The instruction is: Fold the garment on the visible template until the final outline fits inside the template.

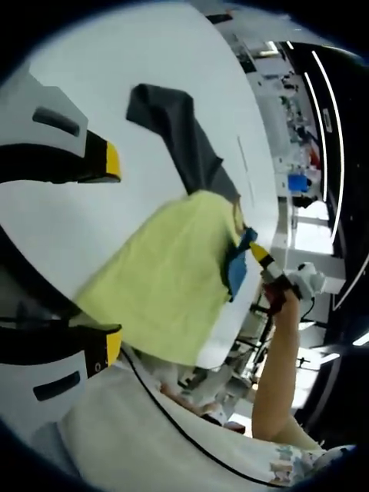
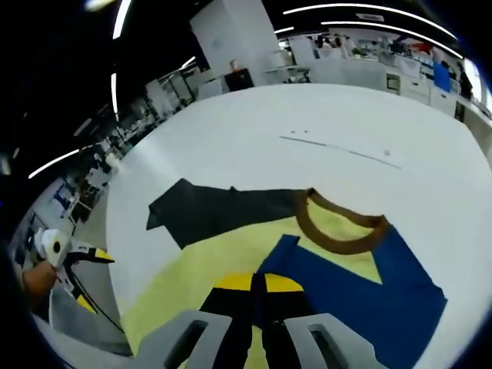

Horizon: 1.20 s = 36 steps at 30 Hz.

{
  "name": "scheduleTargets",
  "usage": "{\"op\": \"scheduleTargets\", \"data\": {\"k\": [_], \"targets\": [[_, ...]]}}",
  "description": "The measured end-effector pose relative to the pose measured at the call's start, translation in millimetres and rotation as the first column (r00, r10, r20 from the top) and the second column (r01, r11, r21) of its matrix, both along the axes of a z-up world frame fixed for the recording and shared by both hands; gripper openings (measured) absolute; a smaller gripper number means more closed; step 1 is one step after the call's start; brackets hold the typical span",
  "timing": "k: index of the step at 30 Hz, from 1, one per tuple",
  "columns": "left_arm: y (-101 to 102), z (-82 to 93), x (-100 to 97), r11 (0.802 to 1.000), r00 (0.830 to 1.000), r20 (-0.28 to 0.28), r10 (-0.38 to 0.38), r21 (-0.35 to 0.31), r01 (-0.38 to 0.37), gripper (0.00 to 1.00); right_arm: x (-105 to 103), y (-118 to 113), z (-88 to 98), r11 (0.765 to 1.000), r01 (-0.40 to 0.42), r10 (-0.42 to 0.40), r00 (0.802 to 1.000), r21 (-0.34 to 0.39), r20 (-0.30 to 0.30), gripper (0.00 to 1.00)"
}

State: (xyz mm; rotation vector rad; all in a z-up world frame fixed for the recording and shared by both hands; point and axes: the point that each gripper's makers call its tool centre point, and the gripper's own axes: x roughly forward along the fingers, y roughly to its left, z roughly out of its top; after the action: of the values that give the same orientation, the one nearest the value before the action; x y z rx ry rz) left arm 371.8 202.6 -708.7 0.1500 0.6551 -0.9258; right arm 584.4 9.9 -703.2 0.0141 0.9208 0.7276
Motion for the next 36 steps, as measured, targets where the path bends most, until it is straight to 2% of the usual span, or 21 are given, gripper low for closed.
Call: {"op": "scheduleTargets", "data": {"k": [15,26,36], "targets": [[3,1.4,0.4,1.0,1.0,0.0,0.009,0.002,-0.009,0.71,-2,49,-3.6,0.998,-0.056,0.056,0.998,0.018,-0.015,0.0],[8,4.0,0.0,1.0,1.0,0.003,0.023,0.003,-0.023,0.71,-6,71,-14.4,0.996,-0.09,0.09,0.996,0.003,-0.028,0.0],[12,4.9,-1.1,0.999,0.999,-0.001,0.038,0.002,-0.038,0.71,-2,90,-18.5,0.995,-0.103,0.103,0.994,0.006,-0.031,0.0]]}}
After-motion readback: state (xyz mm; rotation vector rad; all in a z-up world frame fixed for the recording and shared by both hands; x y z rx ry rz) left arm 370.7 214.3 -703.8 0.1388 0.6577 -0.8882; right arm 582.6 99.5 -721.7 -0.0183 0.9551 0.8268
